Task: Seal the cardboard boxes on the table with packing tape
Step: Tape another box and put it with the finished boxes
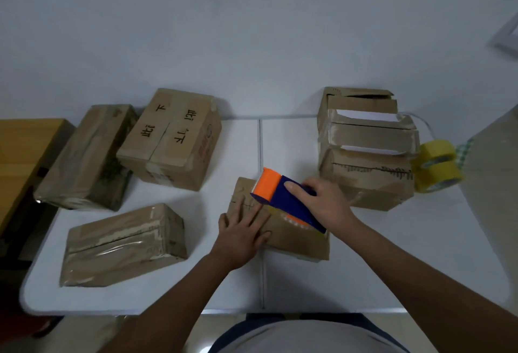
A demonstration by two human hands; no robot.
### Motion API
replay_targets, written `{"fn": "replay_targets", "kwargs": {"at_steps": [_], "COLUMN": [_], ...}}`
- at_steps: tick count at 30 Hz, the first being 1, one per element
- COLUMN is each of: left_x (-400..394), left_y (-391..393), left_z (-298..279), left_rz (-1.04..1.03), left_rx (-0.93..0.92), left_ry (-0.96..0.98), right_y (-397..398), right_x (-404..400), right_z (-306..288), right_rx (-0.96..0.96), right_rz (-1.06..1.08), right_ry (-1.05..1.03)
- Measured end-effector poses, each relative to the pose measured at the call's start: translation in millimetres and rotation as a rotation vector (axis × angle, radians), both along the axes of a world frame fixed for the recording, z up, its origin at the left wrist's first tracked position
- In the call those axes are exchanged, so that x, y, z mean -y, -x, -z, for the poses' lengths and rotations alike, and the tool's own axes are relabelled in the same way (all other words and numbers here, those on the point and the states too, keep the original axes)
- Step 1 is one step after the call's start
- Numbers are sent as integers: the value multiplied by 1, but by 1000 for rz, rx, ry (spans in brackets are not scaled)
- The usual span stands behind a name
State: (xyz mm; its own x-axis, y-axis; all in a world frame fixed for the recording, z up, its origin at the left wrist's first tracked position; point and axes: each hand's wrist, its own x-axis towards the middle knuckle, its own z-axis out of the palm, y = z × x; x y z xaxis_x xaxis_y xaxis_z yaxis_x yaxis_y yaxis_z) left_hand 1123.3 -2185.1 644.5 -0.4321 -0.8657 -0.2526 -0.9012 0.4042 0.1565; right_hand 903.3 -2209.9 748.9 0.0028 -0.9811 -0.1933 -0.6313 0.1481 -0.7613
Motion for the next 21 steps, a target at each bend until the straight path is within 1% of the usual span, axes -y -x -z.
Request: {"fn": "replay_targets", "kwargs": {"at_steps": [5,8,9,10,11,13,14,15,18,21], "left_x": [1,11,14,17,20,25,28,31,36,39], "left_y": [-2,-5,-6,-6,-4,3,6,7,7,6], "left_z": [-9,-18,-20,-26,-36,-61,-69,-76,-88,-91], "left_rz": [-2,-90,-172,-278,-428,-781,-902,-970,-1057,-1037], "left_rx": [-80,-188,-271,-407,-597,-984,-1129,-1226,-1377,-1366], "left_ry": [-102,-142,-168,-202,-292,-607,-742,-823,-900,-923], "right_y": [1,1,2,2,3,3,2,2,1,1], "right_x": [-4,-6,-6,-6,-7,-6,-6,-5,-3,-2], "right_z": [10,12,12,13,14,15,15,15,13,14], "right_rx": [-47,-69,-65,-60,-54,-53,-57,-60,-61,-55], "right_rz": [-36,-70,-72,-72,-73,-77,-78,-78,-79,-79], "right_ry": [16,19,19,17,15,18,20,20,15,3]}}
